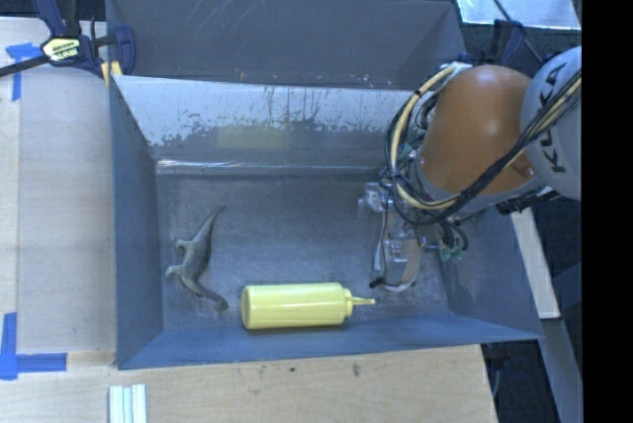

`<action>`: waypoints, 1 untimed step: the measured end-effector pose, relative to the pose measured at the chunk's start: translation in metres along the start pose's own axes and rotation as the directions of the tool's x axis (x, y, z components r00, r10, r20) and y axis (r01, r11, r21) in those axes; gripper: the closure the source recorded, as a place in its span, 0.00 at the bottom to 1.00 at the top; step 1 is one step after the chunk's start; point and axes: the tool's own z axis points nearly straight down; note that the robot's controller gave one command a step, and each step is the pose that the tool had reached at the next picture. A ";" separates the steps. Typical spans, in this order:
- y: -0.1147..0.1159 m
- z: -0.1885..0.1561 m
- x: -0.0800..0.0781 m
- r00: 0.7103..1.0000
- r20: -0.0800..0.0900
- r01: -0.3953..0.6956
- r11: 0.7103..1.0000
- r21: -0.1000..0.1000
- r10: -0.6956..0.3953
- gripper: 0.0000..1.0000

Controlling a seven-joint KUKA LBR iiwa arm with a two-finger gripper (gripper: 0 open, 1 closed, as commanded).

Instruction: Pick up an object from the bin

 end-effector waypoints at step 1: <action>0.000 -0.005 -0.002 1.000 0.008 0.001 1.000 0.000 -0.001 0.00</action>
Offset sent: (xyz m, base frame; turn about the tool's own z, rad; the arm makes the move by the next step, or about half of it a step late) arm -0.0099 -0.0847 -0.0809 -0.1639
